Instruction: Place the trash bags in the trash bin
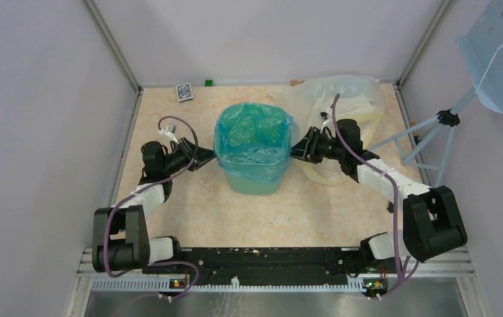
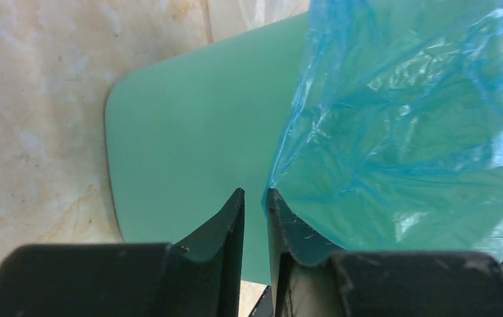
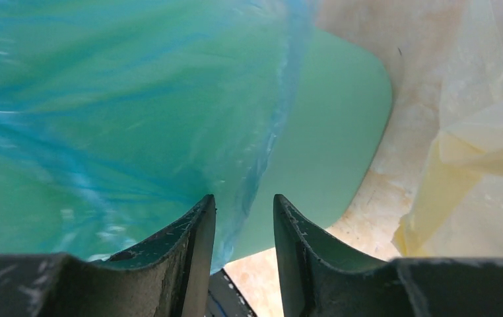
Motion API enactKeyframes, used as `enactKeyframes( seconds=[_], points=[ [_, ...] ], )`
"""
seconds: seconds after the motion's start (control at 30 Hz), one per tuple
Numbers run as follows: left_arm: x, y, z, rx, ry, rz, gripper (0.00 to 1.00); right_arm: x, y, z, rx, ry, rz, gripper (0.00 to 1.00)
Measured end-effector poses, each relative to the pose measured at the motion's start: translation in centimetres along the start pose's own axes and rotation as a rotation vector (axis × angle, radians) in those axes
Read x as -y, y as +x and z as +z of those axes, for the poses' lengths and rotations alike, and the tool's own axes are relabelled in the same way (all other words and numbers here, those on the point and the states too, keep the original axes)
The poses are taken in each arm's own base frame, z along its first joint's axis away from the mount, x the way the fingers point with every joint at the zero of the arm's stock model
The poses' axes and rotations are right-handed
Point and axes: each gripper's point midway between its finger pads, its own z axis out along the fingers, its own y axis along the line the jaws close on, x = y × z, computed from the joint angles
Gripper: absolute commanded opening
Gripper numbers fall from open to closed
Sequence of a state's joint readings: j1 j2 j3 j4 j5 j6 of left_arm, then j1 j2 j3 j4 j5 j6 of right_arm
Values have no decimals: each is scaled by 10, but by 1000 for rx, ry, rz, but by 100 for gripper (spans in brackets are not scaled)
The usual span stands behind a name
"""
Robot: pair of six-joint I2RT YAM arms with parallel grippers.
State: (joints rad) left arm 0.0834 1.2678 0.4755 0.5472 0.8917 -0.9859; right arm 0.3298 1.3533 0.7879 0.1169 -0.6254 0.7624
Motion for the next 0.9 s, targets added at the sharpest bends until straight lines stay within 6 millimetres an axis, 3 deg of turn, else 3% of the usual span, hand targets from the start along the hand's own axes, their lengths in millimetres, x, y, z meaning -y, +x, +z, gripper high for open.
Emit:
enactKeyframes(
  seconds=[0.23, 0.43, 0.57, 0.7, 0.9],
  points=[
    [-20, 18, 8, -63, -10, -24, 13, 29, 26, 11, -48, 55, 44, 39],
    [-40, 34, 5, -89, -44, -33, 10, 35, 27, 11, -39, 73, 27, 36],
    [-48, 34, 4, -83, -76, -6, 11, 41, 25, 10, -22, 110, 9, 35],
    [-49, 25, -6, -30, -136, 39, 41, 35, 16, -6, 36, 145, -43, 63],
    [-3, 10, -29, 84, -109, 168, 66, 11, 9, -40, 146, 115, -147, 69]
  ],
)
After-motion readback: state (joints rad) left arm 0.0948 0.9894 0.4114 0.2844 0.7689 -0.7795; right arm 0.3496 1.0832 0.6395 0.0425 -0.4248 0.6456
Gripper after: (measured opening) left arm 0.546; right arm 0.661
